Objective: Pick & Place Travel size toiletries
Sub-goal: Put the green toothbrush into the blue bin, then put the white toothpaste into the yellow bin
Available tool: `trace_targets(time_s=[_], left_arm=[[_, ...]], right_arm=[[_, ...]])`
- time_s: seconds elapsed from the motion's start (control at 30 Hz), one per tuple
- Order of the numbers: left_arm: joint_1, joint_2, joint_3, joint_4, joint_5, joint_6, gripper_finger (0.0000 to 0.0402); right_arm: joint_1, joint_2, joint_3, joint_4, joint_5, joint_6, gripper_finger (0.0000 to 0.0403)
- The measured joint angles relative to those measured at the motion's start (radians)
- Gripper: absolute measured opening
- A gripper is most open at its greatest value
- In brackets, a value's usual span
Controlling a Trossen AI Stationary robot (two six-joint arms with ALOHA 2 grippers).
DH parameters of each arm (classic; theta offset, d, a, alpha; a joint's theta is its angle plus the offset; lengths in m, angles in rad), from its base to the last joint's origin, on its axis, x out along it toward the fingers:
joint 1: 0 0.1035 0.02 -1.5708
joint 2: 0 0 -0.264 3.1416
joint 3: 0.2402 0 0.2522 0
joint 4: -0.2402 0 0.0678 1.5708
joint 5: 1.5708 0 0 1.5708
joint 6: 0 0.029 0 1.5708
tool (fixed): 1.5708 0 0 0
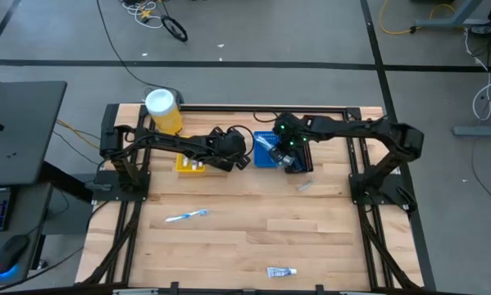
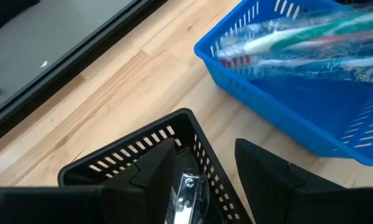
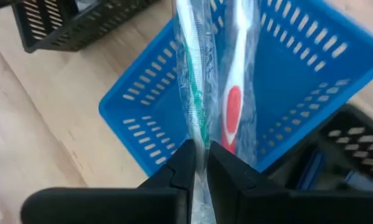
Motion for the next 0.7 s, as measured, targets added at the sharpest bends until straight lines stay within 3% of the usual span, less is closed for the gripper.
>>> trace_targets(time_s=[0.43, 0.7], left_arm=[[0.0, 0.0, 0.0, 0.0, 0.0, 0.0, 0.0179], [0.0, 0.0, 0.0, -0.001, 0.001, 0.025, 0.0179]], right_arm=[[-0.022, -0.001, 0.006, 0.001, 0.0, -0.04, 0.0103], [-0.009, -0.015, 0.151, -0.159, 0.002, -0.077, 0.0107]])
